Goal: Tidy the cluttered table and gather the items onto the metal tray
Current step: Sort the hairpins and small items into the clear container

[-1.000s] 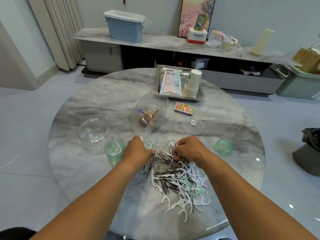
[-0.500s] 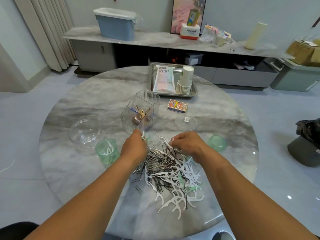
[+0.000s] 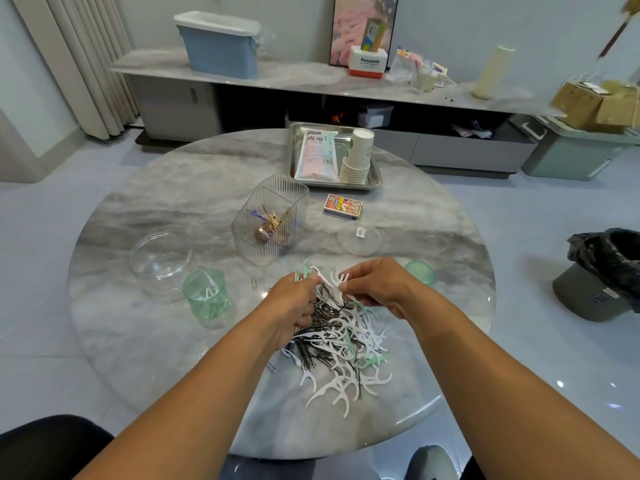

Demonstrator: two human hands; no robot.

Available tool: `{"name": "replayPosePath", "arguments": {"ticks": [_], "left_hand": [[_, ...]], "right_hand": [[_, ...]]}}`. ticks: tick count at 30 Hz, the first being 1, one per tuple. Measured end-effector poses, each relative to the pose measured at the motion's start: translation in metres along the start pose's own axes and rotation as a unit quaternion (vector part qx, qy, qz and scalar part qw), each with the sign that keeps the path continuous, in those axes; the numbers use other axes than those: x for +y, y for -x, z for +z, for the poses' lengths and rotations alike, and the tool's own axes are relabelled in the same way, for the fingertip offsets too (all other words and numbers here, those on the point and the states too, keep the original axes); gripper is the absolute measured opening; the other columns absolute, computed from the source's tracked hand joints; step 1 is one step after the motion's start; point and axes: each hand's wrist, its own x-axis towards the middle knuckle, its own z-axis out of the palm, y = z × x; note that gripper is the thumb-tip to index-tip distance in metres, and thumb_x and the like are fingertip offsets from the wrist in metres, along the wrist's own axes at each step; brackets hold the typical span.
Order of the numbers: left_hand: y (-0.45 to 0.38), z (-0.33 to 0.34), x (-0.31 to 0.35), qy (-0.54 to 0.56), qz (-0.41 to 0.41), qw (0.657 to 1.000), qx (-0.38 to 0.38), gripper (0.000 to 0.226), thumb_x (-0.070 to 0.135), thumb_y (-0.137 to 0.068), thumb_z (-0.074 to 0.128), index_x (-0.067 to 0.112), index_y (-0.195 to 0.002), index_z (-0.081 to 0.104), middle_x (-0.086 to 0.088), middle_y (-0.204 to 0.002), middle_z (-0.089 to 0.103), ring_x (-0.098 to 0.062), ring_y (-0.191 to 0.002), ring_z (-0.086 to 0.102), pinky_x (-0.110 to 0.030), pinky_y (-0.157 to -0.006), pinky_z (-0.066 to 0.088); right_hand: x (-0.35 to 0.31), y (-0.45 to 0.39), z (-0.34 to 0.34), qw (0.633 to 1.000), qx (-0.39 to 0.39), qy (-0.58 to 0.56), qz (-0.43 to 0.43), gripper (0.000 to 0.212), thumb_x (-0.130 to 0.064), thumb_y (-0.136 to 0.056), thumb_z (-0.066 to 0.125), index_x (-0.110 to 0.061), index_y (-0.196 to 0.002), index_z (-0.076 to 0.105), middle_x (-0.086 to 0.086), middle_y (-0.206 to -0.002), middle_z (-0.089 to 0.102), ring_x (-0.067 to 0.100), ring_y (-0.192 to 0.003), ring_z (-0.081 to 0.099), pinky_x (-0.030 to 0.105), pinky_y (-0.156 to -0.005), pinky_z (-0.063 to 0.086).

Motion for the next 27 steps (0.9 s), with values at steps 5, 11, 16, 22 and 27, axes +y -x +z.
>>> {"name": "replayPosePath", "arguments": {"ticks": [5, 11, 16, 22, 27], "left_hand": [[0.009, 0.005, -0.005, 0.097, -0.024, 0.995, -0.013, 0.022, 0.021, -0.11, 0.039, 0.009, -0.112, 0.057, 0.002, -0.055, 0.044, -0.01, -0.046, 0.039, -0.02, -0.037, 0.034], [0.021, 0.01, -0.006, 0.343, -0.036, 0.935, -0.084, 0.028, 0.018, -0.108, 0.044, 0.0, -0.118, 0.063, -0.017, -0.089, 0.074, -0.026, -0.082, 0.075, -0.035, -0.074, 0.064], [0.025, 0.015, -0.008, 0.413, -0.021, 0.903, -0.119, 0.061, 0.049, -0.106, 0.037, -0.005, -0.128, 0.057, -0.026, -0.12, 0.069, -0.03, -0.103, 0.073, -0.039, -0.077, 0.063], [0.019, 0.008, -0.003, 0.448, -0.045, 0.892, -0.036, 0.051, 0.044, -0.102, 0.052, -0.004, -0.119, 0.059, -0.021, -0.103, 0.075, -0.028, -0.091, 0.076, -0.04, -0.08, 0.059], [0.016, 0.003, 0.004, 0.493, -0.045, 0.868, -0.041, 0.065, 0.05, -0.091, 0.065, 0.003, -0.133, 0.048, -0.015, -0.115, 0.068, -0.026, -0.098, 0.074, -0.041, -0.08, 0.06]], "right_hand": [[-0.001, 0.006, 0.002, 0.999, 0.031, -0.002, -0.044, 0.036, -0.001, -0.077, 0.086, -0.006, -0.109, 0.068, 0.017, -0.083, 0.077, 0.019, -0.07, 0.074, 0.03, -0.073, 0.06], [-0.016, 0.023, 0.026, 0.988, 0.034, -0.13, -0.077, 0.029, 0.003, -0.078, 0.083, -0.003, -0.102, 0.068, 0.016, -0.074, 0.076, 0.026, -0.065, 0.075, 0.034, -0.062, 0.063], [-0.007, 0.031, 0.059, 0.972, 0.164, 0.11, -0.127, 0.008, -0.025, -0.078, 0.082, -0.025, -0.083, 0.076, -0.008, -0.08, 0.076, 0.011, -0.077, 0.073, 0.034, -0.074, 0.06], [-0.008, 0.044, 0.07, 0.966, 0.101, 0.131, -0.197, 0.021, -0.023, -0.089, 0.067, -0.029, -0.103, 0.081, -0.01, -0.099, 0.078, 0.006, -0.094, 0.071, 0.035, -0.09, 0.058], [-0.01, 0.046, 0.071, 0.951, 0.068, 0.181, -0.242, 0.017, -0.029, -0.092, 0.069, -0.029, -0.103, 0.082, -0.003, -0.098, 0.078, 0.013, -0.1, 0.069, 0.038, -0.094, 0.053]]}}
